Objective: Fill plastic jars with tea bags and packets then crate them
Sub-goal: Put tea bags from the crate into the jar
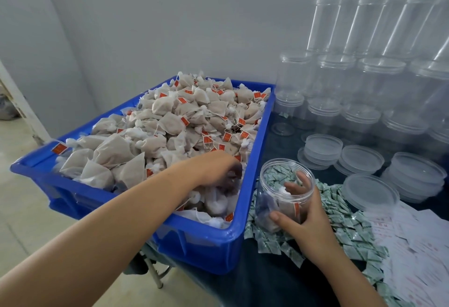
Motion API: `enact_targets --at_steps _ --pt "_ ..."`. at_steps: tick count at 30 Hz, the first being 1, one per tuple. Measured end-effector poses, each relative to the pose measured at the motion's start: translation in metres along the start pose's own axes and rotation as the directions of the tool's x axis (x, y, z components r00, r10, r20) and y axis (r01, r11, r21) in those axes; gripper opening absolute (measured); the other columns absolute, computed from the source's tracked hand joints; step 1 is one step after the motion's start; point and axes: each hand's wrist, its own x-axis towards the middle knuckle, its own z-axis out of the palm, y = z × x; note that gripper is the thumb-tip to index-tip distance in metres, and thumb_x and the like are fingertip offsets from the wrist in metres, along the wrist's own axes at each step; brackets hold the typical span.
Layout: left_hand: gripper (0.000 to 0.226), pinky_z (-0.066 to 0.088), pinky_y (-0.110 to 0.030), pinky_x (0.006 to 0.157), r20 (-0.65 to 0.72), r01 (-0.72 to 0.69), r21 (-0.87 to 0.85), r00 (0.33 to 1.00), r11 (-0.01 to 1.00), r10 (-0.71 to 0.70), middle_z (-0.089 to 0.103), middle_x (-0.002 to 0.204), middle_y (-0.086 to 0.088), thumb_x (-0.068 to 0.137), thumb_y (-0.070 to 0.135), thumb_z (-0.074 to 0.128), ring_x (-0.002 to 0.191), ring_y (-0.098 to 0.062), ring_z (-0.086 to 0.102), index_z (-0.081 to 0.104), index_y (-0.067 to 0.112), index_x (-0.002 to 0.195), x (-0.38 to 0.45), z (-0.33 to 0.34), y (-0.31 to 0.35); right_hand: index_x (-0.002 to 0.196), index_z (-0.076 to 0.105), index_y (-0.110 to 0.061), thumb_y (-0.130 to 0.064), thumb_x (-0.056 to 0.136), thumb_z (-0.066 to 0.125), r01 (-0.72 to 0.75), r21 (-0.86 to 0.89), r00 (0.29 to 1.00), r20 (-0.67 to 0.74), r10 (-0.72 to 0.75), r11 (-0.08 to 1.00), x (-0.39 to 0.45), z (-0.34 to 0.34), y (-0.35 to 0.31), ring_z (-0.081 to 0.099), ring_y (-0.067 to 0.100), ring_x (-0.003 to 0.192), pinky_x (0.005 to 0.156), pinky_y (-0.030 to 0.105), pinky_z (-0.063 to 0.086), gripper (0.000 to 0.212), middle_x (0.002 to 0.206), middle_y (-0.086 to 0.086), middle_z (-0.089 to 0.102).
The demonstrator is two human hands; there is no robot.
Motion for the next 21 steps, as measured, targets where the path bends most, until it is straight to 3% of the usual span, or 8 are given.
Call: enact_targets --at_steps 2,5,10,15,19,21 --pt "0.021 0.040 -0.021 0.071 -0.035 0.034 0.002 0.999 0.999 -0.034 0.065 0.102 0.005 0.082 0.021 0.069 0.093 -0.014 0.059 0.066 0.019 0.103 0.000 -0.002 -0.003 0.114 0.039 -0.076 -0.042 0.053 0.083 0.001 -0.005 1.000 -0.001 -0.001 1.000 -0.001 0.000 -0.001 0.063 -0.004 0.106 0.076 0.018 0.056 0.083 0.126 -0.023 0.053" --pt "0.021 0.042 -0.024 0.077 -0.058 0.060 -0.004 0.996 0.998 -0.060 0.064 0.105 0.002 0.082 0.025 0.071 0.099 -0.016 0.058 0.067 0.019 0.102 -0.001 -0.005 -0.006 0.116 0.038 -0.074 -0.044 0.051 0.082 -0.010 -0.003 1.000 -0.007 0.010 1.000 -0.001 0.000 -0.002 0.064 -0.001 0.106 0.077 0.021 0.057 0.084 0.125 -0.026 0.053" --pt "0.039 0.038 -0.025 0.072 -0.047 0.118 0.097 0.992 0.988 -0.114 0.058 0.096 0.004 0.080 0.039 0.072 0.087 -0.013 0.051 0.063 0.018 0.111 -0.005 -0.009 -0.005 0.123 0.036 -0.065 -0.037 0.055 0.082 -0.016 0.004 1.000 0.002 0.016 1.000 -0.001 0.000 -0.003 0.064 -0.003 0.105 0.076 0.021 0.057 0.087 0.128 -0.023 0.052" --pt "0.027 0.044 -0.025 0.076 -0.074 0.098 0.013 0.993 0.995 -0.097 0.064 0.103 0.003 0.080 0.024 0.073 0.091 -0.012 0.056 0.067 0.018 0.105 -0.014 -0.014 -0.005 0.122 0.035 -0.064 -0.038 0.055 0.082 -0.020 0.011 1.000 0.009 0.020 1.000 -0.001 0.001 -0.005 0.063 -0.008 0.103 0.074 0.020 0.058 0.086 0.128 -0.023 0.050" --pt "0.019 0.048 -0.027 0.078 -0.245 0.079 -0.034 0.966 0.996 -0.085 0.065 0.094 0.005 0.083 0.021 0.070 0.087 -0.011 0.059 0.068 0.018 0.101 -0.018 -0.018 -0.001 0.123 0.035 -0.063 -0.035 0.057 0.082 -0.014 0.013 1.000 0.012 0.013 1.000 -0.001 0.000 -0.005 0.065 -0.006 0.102 0.075 0.021 0.058 0.086 0.128 -0.022 0.051" --pt "0.011 0.047 -0.020 0.076 -0.381 0.046 -0.143 0.919 0.989 -0.098 0.062 0.086 0.013 0.083 0.021 0.069 0.081 -0.002 0.057 0.068 0.023 0.094 -0.019 -0.021 -0.001 0.122 0.036 -0.064 -0.034 0.057 0.082 -0.016 0.012 1.000 0.013 0.016 1.000 -0.001 0.000 -0.005 0.065 -0.003 0.103 0.077 0.024 0.059 0.086 0.129 -0.022 0.051"
